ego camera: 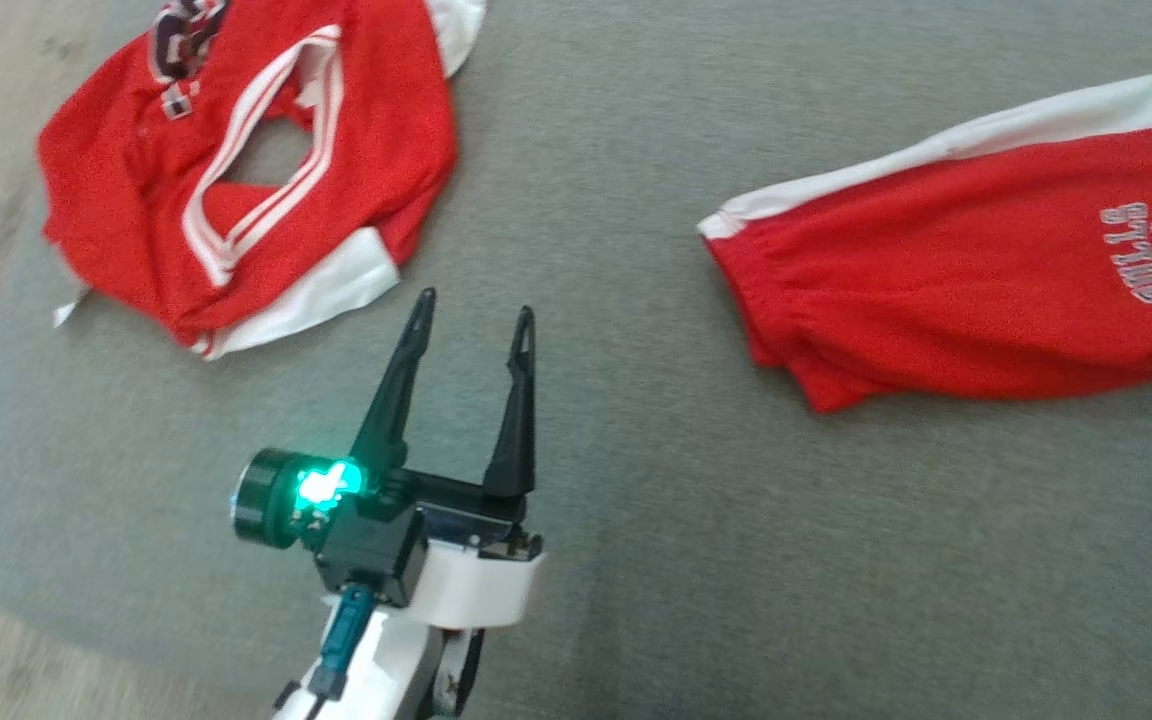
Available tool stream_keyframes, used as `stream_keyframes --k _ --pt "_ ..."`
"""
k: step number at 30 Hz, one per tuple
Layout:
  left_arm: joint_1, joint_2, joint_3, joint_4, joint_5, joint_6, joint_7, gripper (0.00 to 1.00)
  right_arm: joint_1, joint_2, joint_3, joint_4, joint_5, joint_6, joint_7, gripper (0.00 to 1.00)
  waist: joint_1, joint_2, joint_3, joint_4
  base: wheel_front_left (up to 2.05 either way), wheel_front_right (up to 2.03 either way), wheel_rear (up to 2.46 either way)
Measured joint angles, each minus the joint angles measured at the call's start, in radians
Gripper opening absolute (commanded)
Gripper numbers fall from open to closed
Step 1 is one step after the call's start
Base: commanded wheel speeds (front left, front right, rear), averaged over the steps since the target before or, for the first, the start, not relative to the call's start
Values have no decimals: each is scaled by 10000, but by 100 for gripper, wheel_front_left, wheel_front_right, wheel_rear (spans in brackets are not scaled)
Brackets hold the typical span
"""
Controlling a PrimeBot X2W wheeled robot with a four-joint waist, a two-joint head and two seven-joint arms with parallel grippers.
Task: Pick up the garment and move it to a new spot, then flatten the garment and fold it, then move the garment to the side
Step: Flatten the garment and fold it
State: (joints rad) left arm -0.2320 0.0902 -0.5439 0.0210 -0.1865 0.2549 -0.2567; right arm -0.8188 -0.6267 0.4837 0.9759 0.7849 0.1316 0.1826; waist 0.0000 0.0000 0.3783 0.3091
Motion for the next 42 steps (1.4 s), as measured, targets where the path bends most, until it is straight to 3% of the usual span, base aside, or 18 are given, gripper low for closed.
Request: stream_keyframes --k 5,14,19,32,37,41,42 --pt "319 6 533 -69 222 -215 -2 100 -4 207 228 71 17 0 -380 0 0 0 -197 -784 0 0 0" --pt "528 48 963 -59 556 -543 -2 100 446 -174 217 217 117 0 -1166 0 0 0 -550 -2332 0 0 0" --pt "547 44 1093 67 642 -706 -2 100 448 -199 98 115 199 0 -1601 0 0 0 -826 -2823 0 0 0" --pt "1081 -12 1189 318 644 -930 0 100 404 355 245 -2984 621 0 -1275 0 -1 0 -1554 -2642 0 0 0" --pt "1197 -71 1193 376 644 -978 0 100 713 1243 236 -4213 863 0 -598 0 -1 0 -1719 -2361 0 0 0" --pt "1201 -138 1191 401 642 -1053 0 100 1193 2309 299 -4452 575 -2 -226 0 -1 0 -1807 -2133 0 0 0" --pt "1202 -165 1187 407 642 -1055 0 100 1337 2640 282 -4403 497 -2 -211 21 0 0 -1821 -2079 0 0 0"
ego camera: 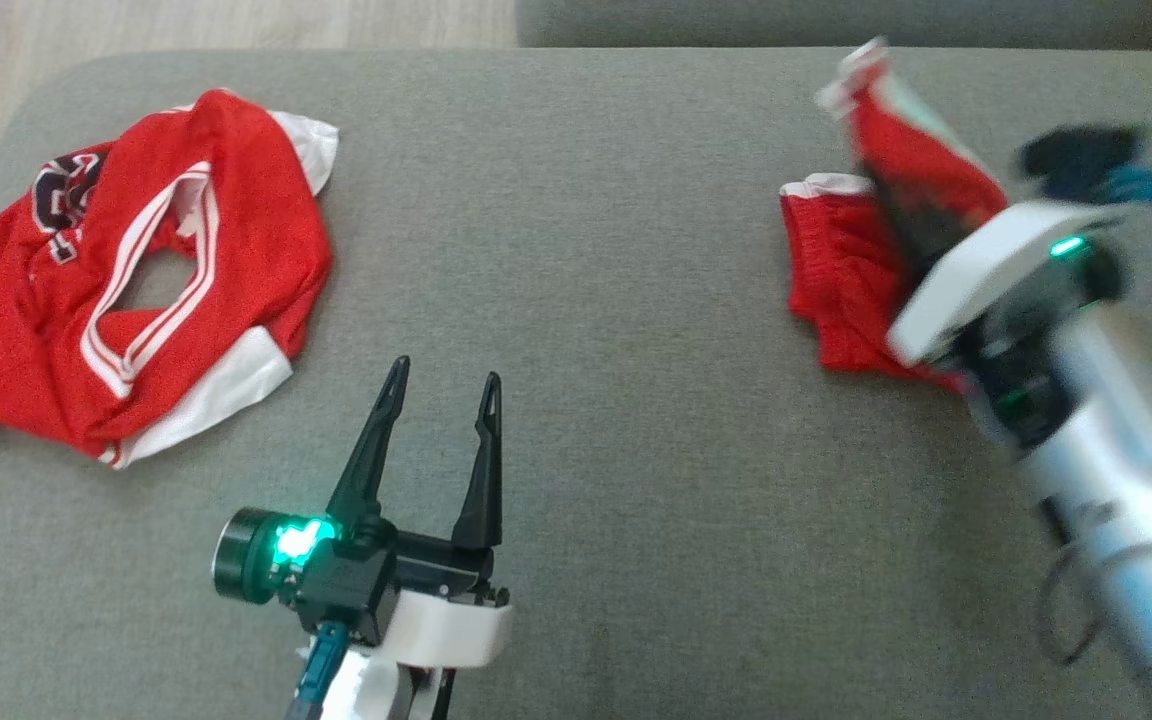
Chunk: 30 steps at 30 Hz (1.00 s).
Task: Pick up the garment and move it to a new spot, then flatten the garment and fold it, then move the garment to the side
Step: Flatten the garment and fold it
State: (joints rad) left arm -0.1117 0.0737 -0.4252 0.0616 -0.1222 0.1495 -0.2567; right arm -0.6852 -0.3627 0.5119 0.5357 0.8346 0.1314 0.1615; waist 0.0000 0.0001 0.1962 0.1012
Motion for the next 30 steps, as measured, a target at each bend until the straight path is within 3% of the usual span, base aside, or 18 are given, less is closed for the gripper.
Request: stream_keyframes --k 1,2,7,13,18,22,30 --pt "3 -23 -6 2 0 -6 0 100 139 351 0 86 -132 0 21 89 0 0 -7 57 0 0 0" --pt "4 -42 -13 6 0 -15 0 100 289 696 0 171 -309 2 13 100 0 0 -7 116 0 0 0" --pt "10 -86 -6 42 -2 -58 0 100 824 1728 -376 174 -953 0 -637 100 1 0 -79 347 0 0 0" --pt "384 -128 221 -84 -8 -42 0 100 1159 1266 -1565 -715 -1973 0 -2092 100 1 0 -459 274 0 0 0" --pt "992 -134 650 -167 -29 -25 0 100 2833 966 -2552 -1254 -2253 0 -3446 100 0 0 -1002 64 0 0 0" --pt "1639 -134 1003 -201 -196 -31 0 100 4221 773 -2884 -1417 -3108 0 -4027 100 0 0 -1539 -132 0 0 0" --pt "2902 -125 1728 -12 -362 -188 0 100 6773 1476 -3166 -2017 -4644 0 -4113 100 -2 0 -2551 -447 0 0 0"
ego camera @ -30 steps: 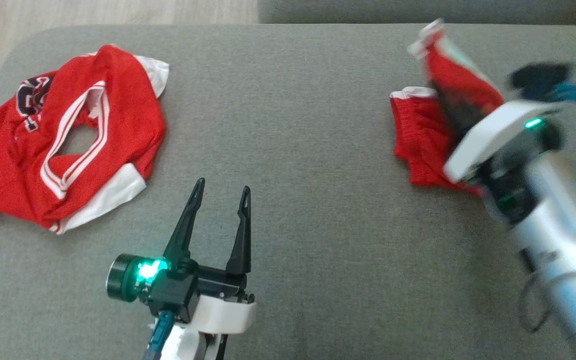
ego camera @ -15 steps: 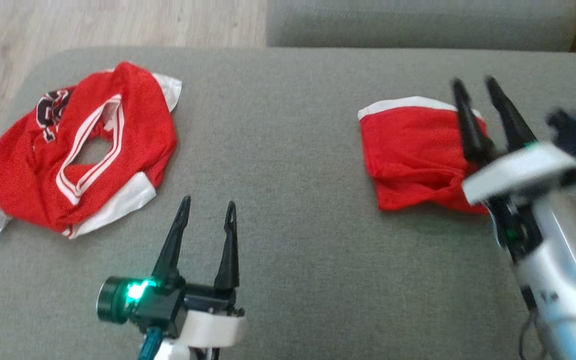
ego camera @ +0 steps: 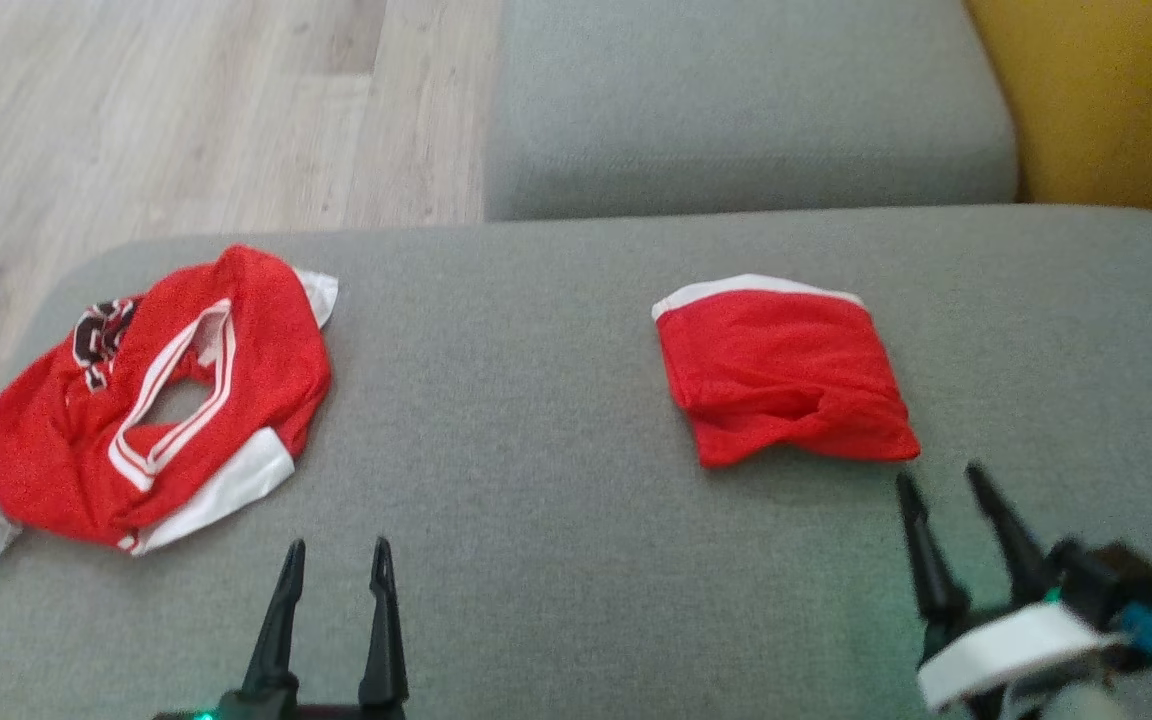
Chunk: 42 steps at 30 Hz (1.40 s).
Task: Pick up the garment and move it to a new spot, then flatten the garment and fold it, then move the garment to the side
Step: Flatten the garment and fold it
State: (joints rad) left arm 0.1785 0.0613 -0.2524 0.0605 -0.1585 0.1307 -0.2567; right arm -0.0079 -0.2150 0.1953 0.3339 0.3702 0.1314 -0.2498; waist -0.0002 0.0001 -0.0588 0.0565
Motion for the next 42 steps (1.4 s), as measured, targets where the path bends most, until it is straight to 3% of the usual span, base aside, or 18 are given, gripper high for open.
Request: stream_keyframes --k 7,8,9,13,18,23,27,35,42 --pt "353 -6 217 240 203 -353 0 100 491 683 -67 667 -786 0 0 100 0 0 -263 -100 0 0 0" --pt "347 -10 221 240 207 -357 0 100 371 702 -42 871 -794 0 0 71 1 0 -251 -47 0 0 0" --pt "340 -8 228 240 249 -399 0 100 191 706 -17 1120 -773 0 0 0 0 0 -235 13 0 0 0" --pt "323 -13 194 222 307 -474 0 100 -1165 621 238 2451 -157 0 291 0 1 0 -158 351 0 0 0" --pt "242 -15 0 173 326 -485 0 100 -3041 165 527 3774 527 0 1766 0 2 0 0 760 0 0 0" --pt "-131 -21 -466 48 245 -412 0 100 -4859 -474 1440 5189 1432 0 3365 0 3 0 506 1277 0 0 0" --pt "-386 -25 -696 63 86 -320 0 100 -5420 -711 2011 5912 1987 0 3942 0 5 0 957 1429 0 0 0" --pt "-778 -31 -706 75 90 -161 0 100 -5146 -830 3739 5463 3496 0 4811 0 3 0 1250 1206 0 0 0" --pt "-770 -35 -625 31 104 -157 0 100 -4100 -1181 4504 4552 3779 0 3789 0 2 0 1116 753 0 0 0"
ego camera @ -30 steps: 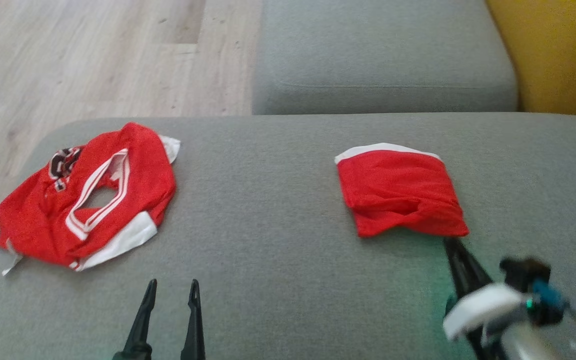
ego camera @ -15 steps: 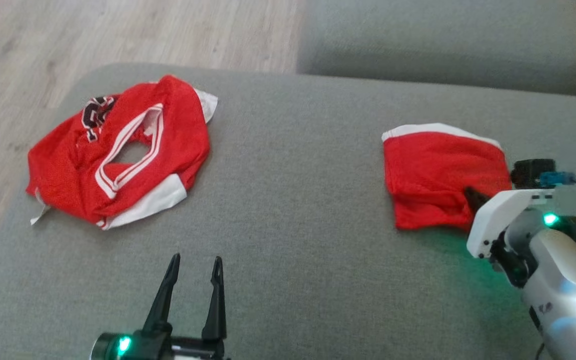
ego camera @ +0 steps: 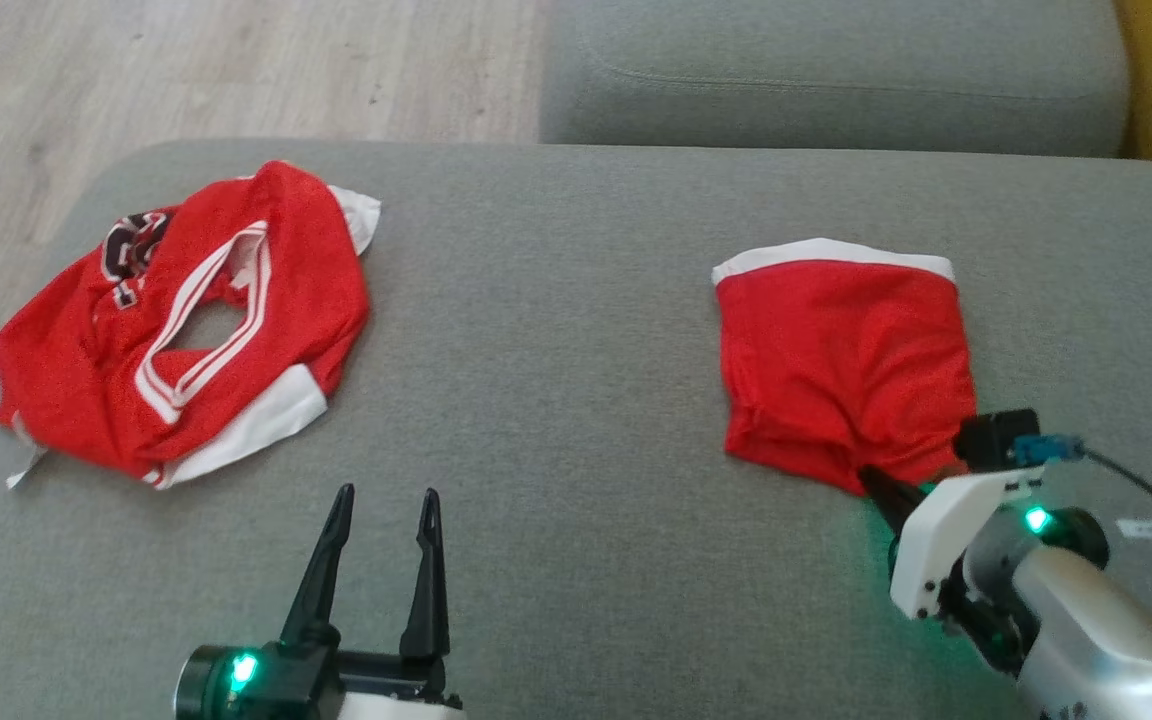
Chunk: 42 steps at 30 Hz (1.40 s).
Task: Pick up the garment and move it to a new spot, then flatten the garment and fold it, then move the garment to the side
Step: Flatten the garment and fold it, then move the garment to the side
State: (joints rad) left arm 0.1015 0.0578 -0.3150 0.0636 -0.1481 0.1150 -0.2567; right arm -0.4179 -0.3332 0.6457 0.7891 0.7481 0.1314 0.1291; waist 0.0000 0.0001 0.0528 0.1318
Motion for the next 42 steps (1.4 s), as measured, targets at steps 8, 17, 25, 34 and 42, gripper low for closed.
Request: stream_keyframes --k 8,17,25,34,42 --pt "58 -4 94 2 102 -104 0 100 804 -125 221 -683 100 0 -1045 0 0 0 -279 -349 0 0 0" --pt "699 -4 418 -65 -63 -67 0 100 1798 174 -1515 -1509 -1227 0 -3768 100 -1 0 -774 -535 0 0 0" --pt "968 -4 907 -96 -117 13 0 100 4030 1413 -4443 -4903 -4038 0 -3772 100 0 0 -1065 -926 0 0 0" --pt "1394 -4 1198 -71 -117 88 0 100 5392 2054 -5072 -5634 -5016 0 -3772 100 -1 0 -1444 -1091 0 0 0" --pt "1514 -4 1243 69 -29 86 0 100 5539 2217 -5340 -5678 -5233 0 -3772 100 -1 0 -1546 -1030 0 0 0"
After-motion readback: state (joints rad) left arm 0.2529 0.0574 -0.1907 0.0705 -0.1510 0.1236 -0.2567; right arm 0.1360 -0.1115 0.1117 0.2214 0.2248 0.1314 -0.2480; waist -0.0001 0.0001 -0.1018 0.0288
